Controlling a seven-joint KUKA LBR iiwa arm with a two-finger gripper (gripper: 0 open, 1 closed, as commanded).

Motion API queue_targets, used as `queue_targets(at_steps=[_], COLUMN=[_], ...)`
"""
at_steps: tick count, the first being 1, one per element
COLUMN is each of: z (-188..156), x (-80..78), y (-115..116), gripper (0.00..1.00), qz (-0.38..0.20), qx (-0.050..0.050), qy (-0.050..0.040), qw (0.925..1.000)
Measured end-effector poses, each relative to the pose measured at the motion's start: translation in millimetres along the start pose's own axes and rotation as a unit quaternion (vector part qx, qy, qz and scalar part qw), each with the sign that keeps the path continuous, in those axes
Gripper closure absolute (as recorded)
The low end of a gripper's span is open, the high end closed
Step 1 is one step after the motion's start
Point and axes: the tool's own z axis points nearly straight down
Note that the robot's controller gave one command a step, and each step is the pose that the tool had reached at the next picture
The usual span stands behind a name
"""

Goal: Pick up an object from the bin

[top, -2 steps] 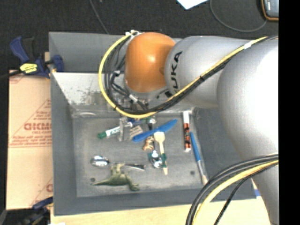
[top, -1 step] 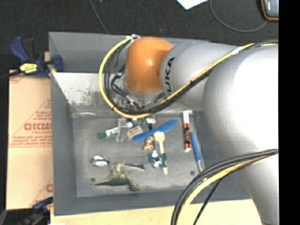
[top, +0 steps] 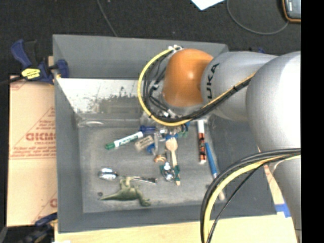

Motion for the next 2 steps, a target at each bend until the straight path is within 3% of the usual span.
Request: queue_targets(at_steps=[1,2], z=[0.3,0.3], x=[-5.2,-5.2], y=[65.0,64.9], gripper=[1.0,1.0], qz=[0.149,0.15], qx=[-0.001,-0.001], qy=[0.0026,0.0025], qw=[0.9888,0.9887])
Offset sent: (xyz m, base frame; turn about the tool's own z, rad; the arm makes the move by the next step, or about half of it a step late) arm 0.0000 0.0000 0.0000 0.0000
